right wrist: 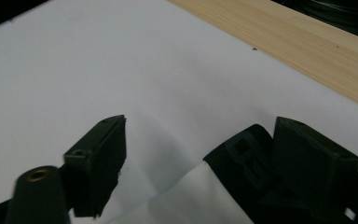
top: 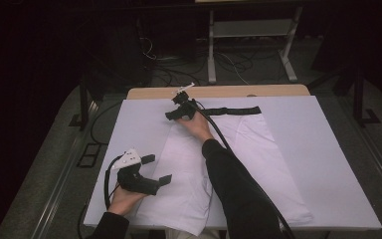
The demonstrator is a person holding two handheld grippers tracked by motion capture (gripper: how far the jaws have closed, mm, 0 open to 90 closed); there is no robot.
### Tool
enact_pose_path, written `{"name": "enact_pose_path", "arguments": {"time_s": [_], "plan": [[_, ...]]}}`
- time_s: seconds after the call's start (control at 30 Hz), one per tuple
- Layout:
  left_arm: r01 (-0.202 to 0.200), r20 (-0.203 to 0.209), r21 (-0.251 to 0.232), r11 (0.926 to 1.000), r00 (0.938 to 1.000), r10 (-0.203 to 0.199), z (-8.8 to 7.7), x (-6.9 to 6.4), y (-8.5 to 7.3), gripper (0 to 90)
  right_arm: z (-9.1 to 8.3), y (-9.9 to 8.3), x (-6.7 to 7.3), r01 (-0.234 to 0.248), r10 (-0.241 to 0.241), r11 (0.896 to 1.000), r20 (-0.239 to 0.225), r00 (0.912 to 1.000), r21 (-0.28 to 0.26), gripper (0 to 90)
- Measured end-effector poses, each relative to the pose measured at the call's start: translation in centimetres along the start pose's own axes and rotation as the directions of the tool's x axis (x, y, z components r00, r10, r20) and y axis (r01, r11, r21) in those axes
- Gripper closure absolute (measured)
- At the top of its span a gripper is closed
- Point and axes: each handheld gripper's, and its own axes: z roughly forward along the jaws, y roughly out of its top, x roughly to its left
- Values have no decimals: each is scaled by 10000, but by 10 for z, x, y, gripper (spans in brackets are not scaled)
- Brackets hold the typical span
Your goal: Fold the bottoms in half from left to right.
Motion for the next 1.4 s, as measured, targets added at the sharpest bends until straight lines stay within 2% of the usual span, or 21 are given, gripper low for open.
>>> {"name": "enact_pose_path", "arguments": {"time_s": [0.03,0.2,0.43,0.47,0.5,0.53,0.63,0.67,0.7,0.73,0.9,1.2,1.4], "plan": [[-5,0,-5,10000,10000,5,0,0,0,0,0,0,1,125,-126,9999,102,9999,94,204],[-31,4,33,10000,10000,31,1,0,0,0,1,-2,0,-93,74,9993,533,9986,360,325],[-30,-70,46,10000,10000,30,0,1,0,0,0,-2,1,-180,146,9993,976,9951,334,542],[-30,-70,46,10000,10000,30,0,1,0,0,0,-2,1,-180,146,9993,976,9951,334,542],[-12,-101,70,10000,9999,13,0,1,0,0,-1,-2,1,-242,207,9991,982,9950,349,621],[1,-118,83,10000,9999,0,0,1,0,0,-2,-2,0,-254,215,9990,1026,9945,369,660],[9,-140,89,10000,9999,-7,0,1,0,0,-2,-2,-1,-428,388,9983,937,9948,405,701],[-6,-160,112,9999,9999,8,0,1,0,0,-3,-2,-2,-503,465,9978,860,9952,425,737],[-51,-167,175,9998,9998,54,0,1,0,0,-4,-2,-2,-582,548,9974,760,9956,426,818],[-50,-172,220,9997,9998,54,0,1,0,0,-6,-2,-1,-556,524,9978,836,9951,369,845],[64,-238,279,9996,9997,-57,0,2,-1,0,-12,-4,-1,-847,834,9963,816,9932,126,859],[316,-480,496,9983,9984,-292,3,5,-3,0,-27,-11,3,-659,716,9954,822,9940,-695,861],[486,-570,1030,9935,9975,-429,5,5,-2,0,-35,-14,4,-601,659,9945,662,9956,-856,860]]}}
